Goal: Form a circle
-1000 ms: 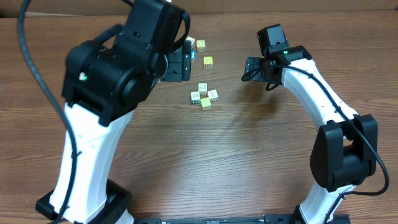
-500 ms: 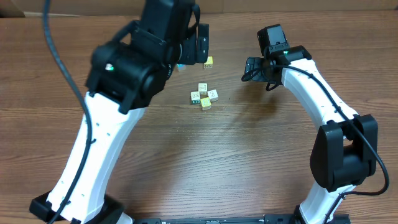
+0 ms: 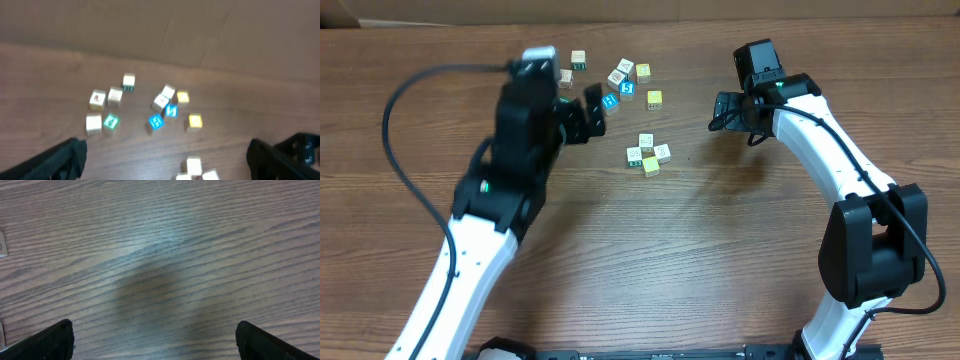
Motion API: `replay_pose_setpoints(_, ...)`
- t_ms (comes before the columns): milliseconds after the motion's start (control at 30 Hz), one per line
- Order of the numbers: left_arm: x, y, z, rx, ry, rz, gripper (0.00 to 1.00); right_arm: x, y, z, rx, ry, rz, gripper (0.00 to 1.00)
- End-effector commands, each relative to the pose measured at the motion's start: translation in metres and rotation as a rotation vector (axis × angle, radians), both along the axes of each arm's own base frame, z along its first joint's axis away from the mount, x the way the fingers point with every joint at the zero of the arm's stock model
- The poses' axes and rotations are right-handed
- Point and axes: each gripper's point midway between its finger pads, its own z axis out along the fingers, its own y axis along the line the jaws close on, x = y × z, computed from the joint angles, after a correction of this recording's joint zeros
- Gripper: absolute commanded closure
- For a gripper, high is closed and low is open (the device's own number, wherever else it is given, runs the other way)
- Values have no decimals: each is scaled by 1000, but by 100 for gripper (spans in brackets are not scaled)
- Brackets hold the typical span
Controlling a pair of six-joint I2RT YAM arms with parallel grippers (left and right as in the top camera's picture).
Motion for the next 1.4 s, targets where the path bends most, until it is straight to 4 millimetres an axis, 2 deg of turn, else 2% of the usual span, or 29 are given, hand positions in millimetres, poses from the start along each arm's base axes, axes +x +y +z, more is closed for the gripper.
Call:
replay_pose_setpoints(0, -20, 1, -33, -43, -21, -79, 0, 4, 0, 11, 6, -28, 3, 0)
replay_pose_setpoints(233, -53, 29, -87, -77, -140, -33, 0, 4, 0, 11, 6, -28, 3, 0)
replay_pose_setpoints(467, -85, 59, -125, -92, -141, 52, 1, 4, 0, 11, 6, -28, 3, 0)
replay_pose_setpoints(867, -120, 82, -155, -88, -179, 122, 1, 4, 0, 11, 6, -28, 3, 0)
replay_pose_setpoints(1067, -127, 91, -152, -69, -187, 165, 0, 4, 0, 11, 6, -28, 3, 0)
replay_pose_setpoints(1333, -148, 104, -163, -36, -138, 218, 0, 4, 0, 11, 6, -28, 3, 0)
replay_pose_setpoints(1367, -148, 105, -157, -16, -166, 212, 0, 4, 0, 11, 6, -28, 3, 0)
